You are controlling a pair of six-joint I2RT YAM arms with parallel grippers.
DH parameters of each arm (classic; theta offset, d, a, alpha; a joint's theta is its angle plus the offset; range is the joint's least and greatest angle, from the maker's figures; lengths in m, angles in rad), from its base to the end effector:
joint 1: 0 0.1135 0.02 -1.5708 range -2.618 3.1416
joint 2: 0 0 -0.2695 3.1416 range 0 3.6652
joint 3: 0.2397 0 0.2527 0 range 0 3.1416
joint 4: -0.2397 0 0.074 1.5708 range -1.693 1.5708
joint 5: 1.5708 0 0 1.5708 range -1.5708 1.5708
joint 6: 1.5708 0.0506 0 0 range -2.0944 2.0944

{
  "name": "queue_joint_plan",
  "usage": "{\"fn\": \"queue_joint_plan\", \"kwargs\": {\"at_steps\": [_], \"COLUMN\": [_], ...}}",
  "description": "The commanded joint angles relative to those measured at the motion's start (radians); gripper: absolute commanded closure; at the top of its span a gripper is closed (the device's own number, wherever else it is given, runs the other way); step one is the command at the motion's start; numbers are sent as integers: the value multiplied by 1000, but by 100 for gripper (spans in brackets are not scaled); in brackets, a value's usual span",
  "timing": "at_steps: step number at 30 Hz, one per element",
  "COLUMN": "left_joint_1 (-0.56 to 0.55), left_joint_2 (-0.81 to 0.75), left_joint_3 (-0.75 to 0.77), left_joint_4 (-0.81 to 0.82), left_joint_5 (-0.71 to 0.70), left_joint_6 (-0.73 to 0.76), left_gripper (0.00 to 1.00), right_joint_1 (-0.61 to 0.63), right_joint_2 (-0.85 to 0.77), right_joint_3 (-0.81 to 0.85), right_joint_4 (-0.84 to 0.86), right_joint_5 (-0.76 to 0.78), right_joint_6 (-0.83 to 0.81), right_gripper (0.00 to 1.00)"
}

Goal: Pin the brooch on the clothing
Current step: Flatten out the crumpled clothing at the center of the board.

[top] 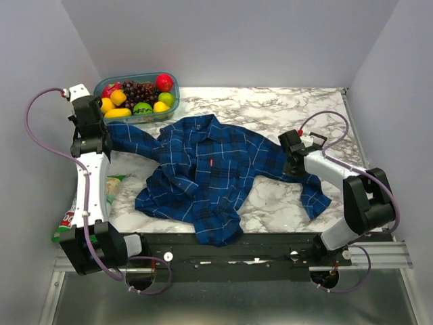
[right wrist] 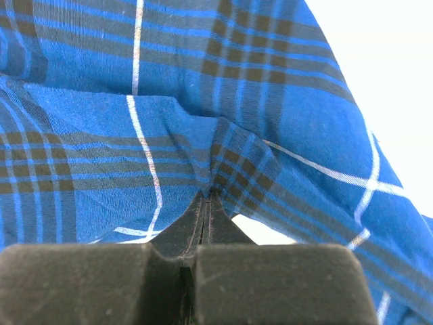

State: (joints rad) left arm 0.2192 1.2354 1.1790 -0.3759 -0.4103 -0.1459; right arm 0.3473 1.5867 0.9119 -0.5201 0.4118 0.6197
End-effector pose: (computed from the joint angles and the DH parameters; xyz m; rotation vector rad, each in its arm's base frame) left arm 0.2778 0.0826 0.3636 -0.6175 1.8956 0.4573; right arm 0.2868 0.0823 0.1645 0.4573 2.5728 -0.2520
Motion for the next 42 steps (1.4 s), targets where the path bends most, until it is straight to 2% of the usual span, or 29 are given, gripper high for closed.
{"fn": "queue_joint_plan", "kwargs": {"at_steps": [1,6,7,8,9,10,11,13,14,16,17,18,19,20,25,30,36,39,40,42], "left_joint_1": [46,45,45,46,36,20,-3,-105,-139,-205,-214,-216,-216,-277,-336,-351,-360,-369,-369,-369], "left_joint_2": [30,70,82,84,82,70,61,46,45,59,67,81,123,150,361,470,591,663,696,728], "left_joint_3": [73,93,105,110,111,105,100,88,90,106,113,120,143,157,267,295,315,349,361,376], "left_joint_4": [-37,-57,-70,-78,-83,-83,-77,-72,-73,-89,-93,-96,-104,-132,-260,-285,-271,-282,-282,-281], "left_joint_5": [13,54,71,114,139,154,156,131,122,157,188,279,303,310,320,275,410,458,468,495], "left_joint_6": [-29,-27,-33,-43,-55,-61,-55,-37,-18,-24,-37,-56,-63,-63,-43,-27,-55,-57,-58,-67], "left_gripper": [100,99,93,81,48,36,29,17,15,11,11,11,14,16,19,17,17,25,35,46], "right_joint_1": [-36,-63,-68,-71,-73,-71,-71,-68,-61,-41,-16,-2,5,27,117,137,122,95,88,67], "right_joint_2": [-91,-129,-140,-146,-157,-165,-188,-215,-249,-284,-298,-319,-323,-321,-211,-82,116,185,196,223], "right_joint_3": [-36,-13,-11,-11,-2,2,8,22,25,42,50,59,77,93,195,242,306,317,312,308], "right_joint_4": [-11,-57,-63,-76,-86,-92,-100,-104,-98,-95,-86,-80,-69,-55,-28,89,140,143,147,149], "right_joint_5": [-15,13,18,30,30,22,-7,-43,-83,-99,-116,-132,-155,-195,-247,-445,-537,-564,-564,-559], "right_joint_6": [2,-15,-20,-31,-37,-49,-69,-78,-93,-98,-104,-106,-109,-110,-120,-101,-92,-80,-77,-71], "right_gripper": [99,99,99,99,99,95,72,41,34,29,21,17,14,11,11,13,13,13,14,14]}}
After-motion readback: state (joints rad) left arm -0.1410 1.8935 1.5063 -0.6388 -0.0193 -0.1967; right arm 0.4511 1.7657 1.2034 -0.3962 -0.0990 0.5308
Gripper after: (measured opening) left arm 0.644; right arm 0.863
